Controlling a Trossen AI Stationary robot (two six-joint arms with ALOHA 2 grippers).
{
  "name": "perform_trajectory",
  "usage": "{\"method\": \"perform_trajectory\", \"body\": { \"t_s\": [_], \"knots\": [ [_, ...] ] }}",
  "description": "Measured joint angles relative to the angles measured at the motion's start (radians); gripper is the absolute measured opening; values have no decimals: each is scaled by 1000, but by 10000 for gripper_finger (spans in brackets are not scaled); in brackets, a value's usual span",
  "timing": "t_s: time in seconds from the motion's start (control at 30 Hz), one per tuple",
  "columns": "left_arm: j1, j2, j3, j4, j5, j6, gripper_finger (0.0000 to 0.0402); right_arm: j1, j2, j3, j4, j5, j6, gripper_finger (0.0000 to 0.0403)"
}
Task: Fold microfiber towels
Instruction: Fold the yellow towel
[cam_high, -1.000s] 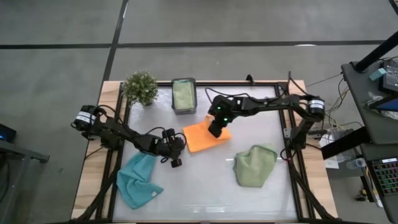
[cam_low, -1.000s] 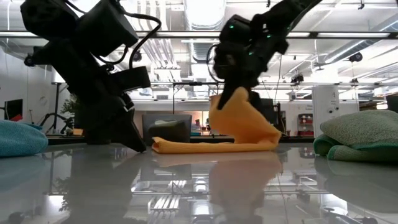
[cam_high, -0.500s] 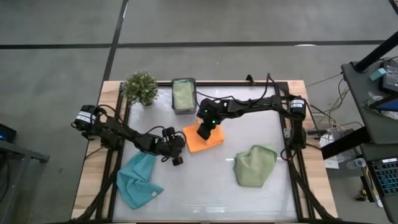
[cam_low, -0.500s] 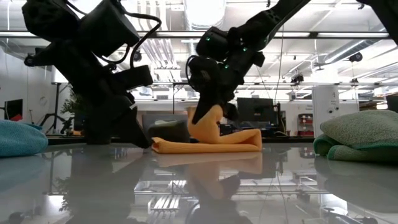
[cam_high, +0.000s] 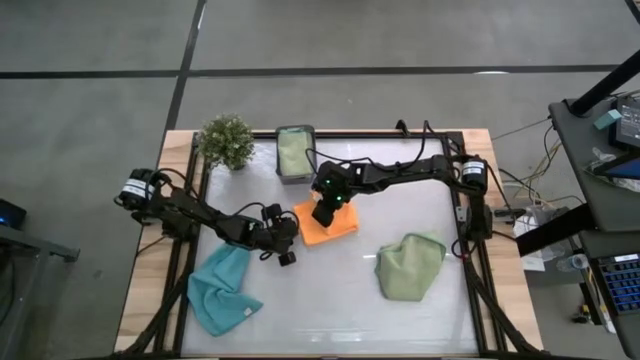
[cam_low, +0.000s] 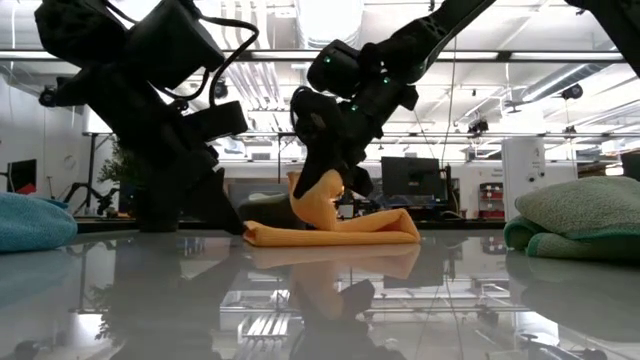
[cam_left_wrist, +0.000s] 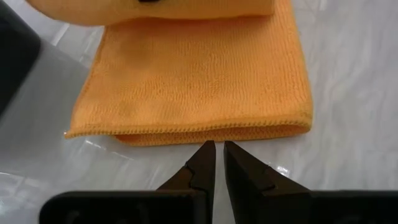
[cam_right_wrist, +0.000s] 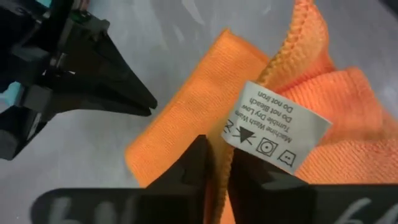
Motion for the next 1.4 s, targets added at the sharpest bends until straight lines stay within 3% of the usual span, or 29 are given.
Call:
{"method": "perform_trajectory", "body": {
  "t_s": [0.4, 0.57, 0.73, 0.9, 1.13, 1.23, 1.4],
  "knots": [
    [6, 0, -1, 18, 0, 24, 19, 2, 0, -1, 22, 9, -25, 149],
    [7, 0, -1, 16, 0, 24, 19, 10, -15, -2, -6, -1, -136, 169],
    [6, 0, -1, 16, 6, 24, 19, 46, -91, -15, -102, 2, -368, 168],
    [6, -1, 3, 26, 84, 24, 19, 88, -156, -59, -255, 11, -590, 152],
    [2, -2, 3, 115, 215, 24, 19, 93, -213, -175, -272, 66, -654, 127],
    [-6, -2, 3, 149, 223, 25, 19, 95, -230, -219, -261, 129, -671, 119],
    [-6, 8, 3, 194, 215, 24, 19, 95, -231, -283, -194, 143, -674, 109]
  ]
}}
